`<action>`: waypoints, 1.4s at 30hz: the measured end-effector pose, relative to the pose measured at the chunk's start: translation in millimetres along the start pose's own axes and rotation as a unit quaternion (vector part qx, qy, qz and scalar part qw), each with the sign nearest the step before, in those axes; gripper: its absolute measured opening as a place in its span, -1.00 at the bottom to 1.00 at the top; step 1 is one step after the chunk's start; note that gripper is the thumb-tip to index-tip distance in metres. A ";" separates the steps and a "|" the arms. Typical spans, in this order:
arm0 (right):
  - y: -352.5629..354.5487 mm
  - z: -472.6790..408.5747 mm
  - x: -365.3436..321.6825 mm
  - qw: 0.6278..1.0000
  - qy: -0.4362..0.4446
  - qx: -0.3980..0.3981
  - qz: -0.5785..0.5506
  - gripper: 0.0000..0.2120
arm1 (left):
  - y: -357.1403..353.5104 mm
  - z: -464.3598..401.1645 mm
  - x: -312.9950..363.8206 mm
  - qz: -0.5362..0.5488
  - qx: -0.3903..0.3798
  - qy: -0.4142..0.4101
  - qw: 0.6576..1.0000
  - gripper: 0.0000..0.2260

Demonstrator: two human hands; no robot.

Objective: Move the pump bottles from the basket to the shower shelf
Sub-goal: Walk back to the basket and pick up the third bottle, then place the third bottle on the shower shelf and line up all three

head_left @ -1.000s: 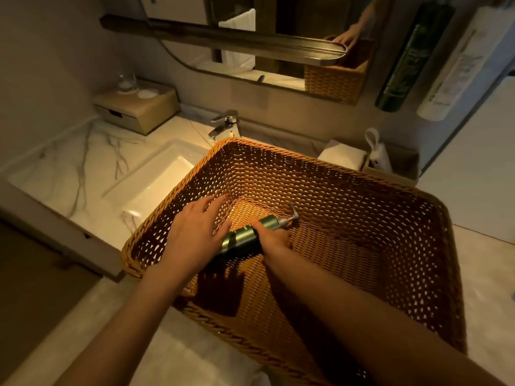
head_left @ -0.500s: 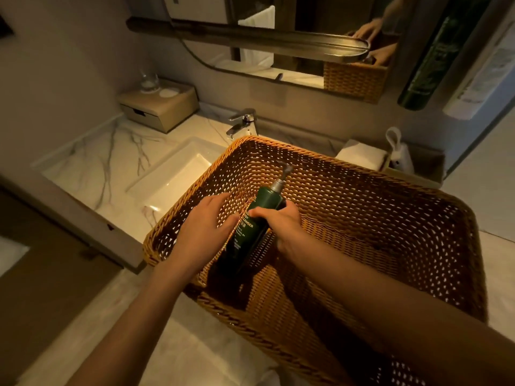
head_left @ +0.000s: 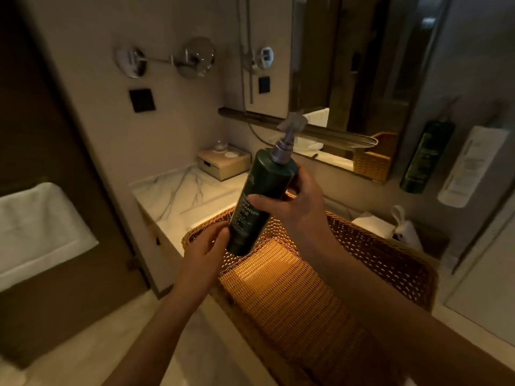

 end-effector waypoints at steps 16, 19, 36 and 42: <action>-186.3 157.4 -59.6 0.958 0.030 -0.280 -0.055 -0.37 | 159.5 236.3 -85.5 0.443 0.302 0.224 0.814 -0.75; -238.2 187.5 -70.7 0.940 0.034 -0.332 -0.065 -0.44 | 202.3 272.7 -98.6 0.473 0.349 0.232 0.775 -0.73; -556.1 326.5 -194.4 0.861 0.021 -0.488 -0.146 -0.39 | 499.2 427.8 -135.4 0.464 0.517 0.183 0.696 -0.74; -640.9 324.3 -188.2 0.843 0.016 -0.521 -0.133 -0.39 | 558.8 417.8 -175.6 0.482 0.535 0.197 0.665 -0.75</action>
Point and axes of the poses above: each hand's wrist, its own z-axis away from the middle knuckle, its own y-axis out of the back of the hand, x = y × z, the point moved 5 cm from there along -z, towards the middle knuckle, and after that the axes turned 10 degrees about z, right-handed, at the moved point
